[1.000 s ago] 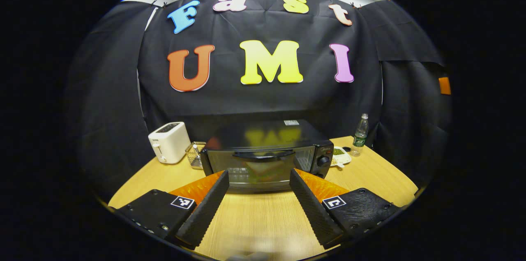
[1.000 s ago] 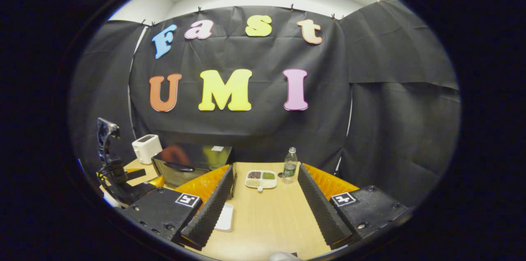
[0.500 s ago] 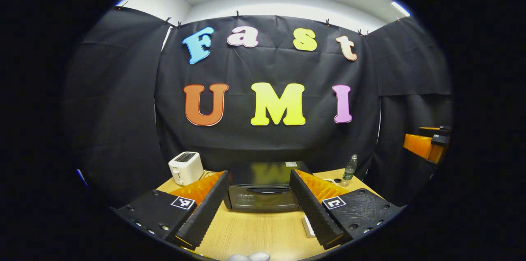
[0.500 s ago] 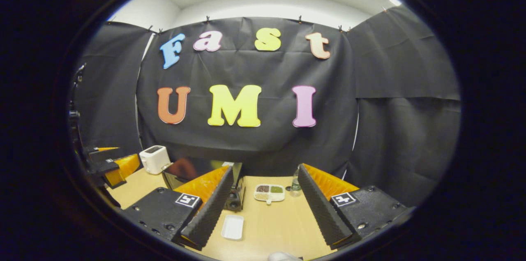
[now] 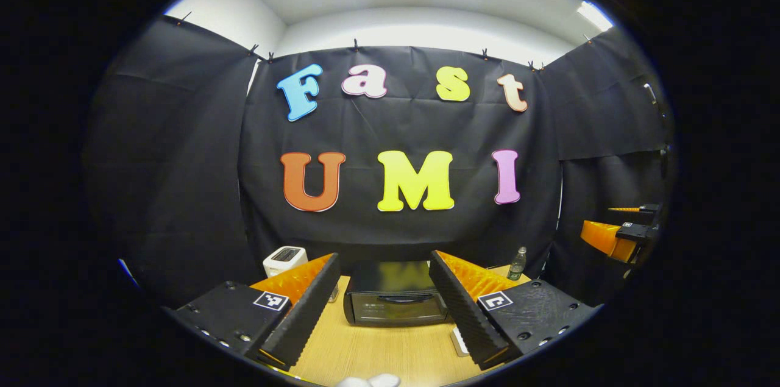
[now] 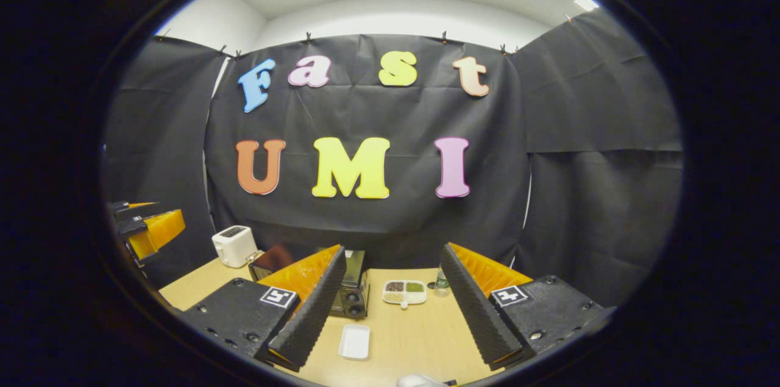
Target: Open the electric oven with the left hand, put the food in, and close the electric oven.
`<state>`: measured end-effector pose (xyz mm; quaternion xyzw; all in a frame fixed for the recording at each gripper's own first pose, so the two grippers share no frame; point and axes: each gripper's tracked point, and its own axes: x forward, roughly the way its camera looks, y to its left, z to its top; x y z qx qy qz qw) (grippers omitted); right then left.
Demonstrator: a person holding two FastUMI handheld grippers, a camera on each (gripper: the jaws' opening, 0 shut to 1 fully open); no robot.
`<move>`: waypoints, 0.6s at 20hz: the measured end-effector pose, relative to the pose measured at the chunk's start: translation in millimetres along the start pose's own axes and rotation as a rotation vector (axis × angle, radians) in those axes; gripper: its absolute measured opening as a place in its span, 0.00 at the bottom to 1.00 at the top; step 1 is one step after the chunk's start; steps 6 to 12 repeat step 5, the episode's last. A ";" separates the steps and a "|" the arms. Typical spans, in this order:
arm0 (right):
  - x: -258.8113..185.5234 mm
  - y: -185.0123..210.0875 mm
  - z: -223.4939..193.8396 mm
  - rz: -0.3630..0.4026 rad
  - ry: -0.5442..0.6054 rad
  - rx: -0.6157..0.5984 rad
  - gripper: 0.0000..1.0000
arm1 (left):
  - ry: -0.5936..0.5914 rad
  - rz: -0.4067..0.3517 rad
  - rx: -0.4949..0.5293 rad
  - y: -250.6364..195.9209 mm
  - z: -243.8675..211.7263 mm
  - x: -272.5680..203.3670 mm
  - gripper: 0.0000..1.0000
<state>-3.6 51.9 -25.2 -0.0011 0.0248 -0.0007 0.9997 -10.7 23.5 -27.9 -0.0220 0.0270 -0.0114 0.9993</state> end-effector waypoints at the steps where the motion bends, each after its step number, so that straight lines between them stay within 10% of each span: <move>1: -1.9 0.6 -0.1 -0.002 0.002 -0.002 0.97 | -0.007 0.000 0.007 0.5 2.2 -1.5 0.88; 12: -8.7 2.4 3.2 -0.006 0.002 -0.002 0.97 | -0.020 -0.015 0.007 -1.3 6.8 -6.0 0.96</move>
